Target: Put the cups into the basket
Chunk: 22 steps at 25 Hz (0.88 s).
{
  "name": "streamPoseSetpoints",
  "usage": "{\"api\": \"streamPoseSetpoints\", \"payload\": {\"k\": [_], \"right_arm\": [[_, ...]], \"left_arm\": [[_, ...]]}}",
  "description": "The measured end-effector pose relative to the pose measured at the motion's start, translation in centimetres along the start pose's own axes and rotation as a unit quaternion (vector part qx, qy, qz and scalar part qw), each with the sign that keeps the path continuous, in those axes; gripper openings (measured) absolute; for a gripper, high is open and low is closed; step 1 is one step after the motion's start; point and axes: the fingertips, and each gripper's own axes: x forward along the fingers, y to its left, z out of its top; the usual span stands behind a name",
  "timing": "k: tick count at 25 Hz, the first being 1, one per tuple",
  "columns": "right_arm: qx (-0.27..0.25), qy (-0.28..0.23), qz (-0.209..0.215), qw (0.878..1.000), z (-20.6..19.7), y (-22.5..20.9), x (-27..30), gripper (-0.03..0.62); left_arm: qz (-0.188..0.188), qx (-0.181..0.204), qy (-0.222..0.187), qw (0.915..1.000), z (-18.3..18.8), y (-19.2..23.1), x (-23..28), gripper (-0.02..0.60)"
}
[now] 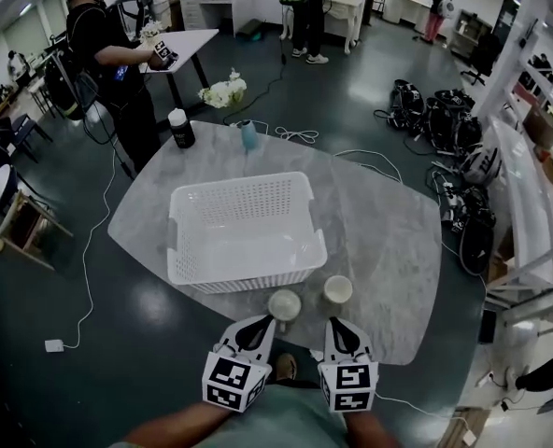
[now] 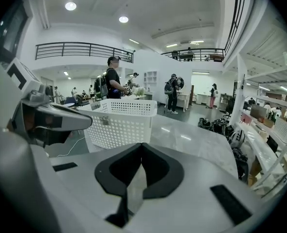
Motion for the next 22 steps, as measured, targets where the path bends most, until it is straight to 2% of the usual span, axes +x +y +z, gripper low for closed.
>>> {"api": "streamPoseSetpoints", "payload": {"k": [10,11,14,22], "right_arm": [[-0.003,0.025,0.041,0.999,-1.5,-3.3,2.7,0.023],[-0.003,0.03,0.043,0.999,-1.7,-3.6,2.9,0.037],[-0.002,0.047,0.047,0.998,-2.6,-4.1,3.9,0.136],[-0.012,0.079,0.055,0.995,-4.7,-4.9,6.1,0.266]], "left_arm": [[0.012,0.009,0.032,0.9994,0.5,-1.7,4.9,0.0],[0.012,0.01,0.035,0.9993,0.4,-1.9,5.2,0.0],[0.007,0.012,0.049,0.9987,-0.2,-2.2,6.1,0.0],[-0.007,0.028,0.076,0.9967,-1.2,-2.6,8.7,0.0]]}}
